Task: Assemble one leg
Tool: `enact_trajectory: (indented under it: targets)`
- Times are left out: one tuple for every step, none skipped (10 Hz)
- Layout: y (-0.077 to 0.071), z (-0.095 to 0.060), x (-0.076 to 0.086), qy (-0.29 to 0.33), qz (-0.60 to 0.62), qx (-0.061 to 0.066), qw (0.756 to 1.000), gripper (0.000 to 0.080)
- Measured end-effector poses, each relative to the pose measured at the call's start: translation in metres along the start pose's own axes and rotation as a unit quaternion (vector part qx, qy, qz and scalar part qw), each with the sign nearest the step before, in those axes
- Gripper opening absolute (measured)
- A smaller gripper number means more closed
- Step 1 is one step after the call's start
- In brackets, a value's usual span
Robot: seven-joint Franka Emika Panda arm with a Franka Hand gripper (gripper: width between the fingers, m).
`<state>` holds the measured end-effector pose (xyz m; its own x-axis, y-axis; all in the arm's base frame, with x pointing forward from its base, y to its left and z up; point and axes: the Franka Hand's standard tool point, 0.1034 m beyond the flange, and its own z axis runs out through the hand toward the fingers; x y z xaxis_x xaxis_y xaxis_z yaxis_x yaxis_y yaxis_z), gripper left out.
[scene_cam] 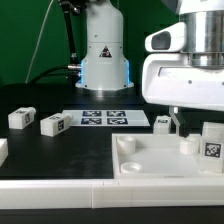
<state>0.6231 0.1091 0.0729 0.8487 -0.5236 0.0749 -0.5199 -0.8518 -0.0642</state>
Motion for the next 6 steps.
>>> enact_trajectory:
  targets:
    - [-0.0003,-0.0001,0.0001,0.002,-0.032,-0.002,0.999,0.0649]
    - [-0.0009,0.0,0.0001,0.006,-0.06,-0.004,0.998,0.0649]
    - [-0.0014,0.0003,0.0002,0.009,-0.06,-0.002,0.998,0.0639]
    - [-0.001,0.0003,0.0006,0.009,-0.059,-0.002,0.998,0.0473]
    - [-0.0009,0.0002,0.0007,0.009,-0.059,-0.002,0.998,0.0473]
    - [-0.0004,0.0001,0.0012,0.01,-0.057,-0.003,0.998,0.029]
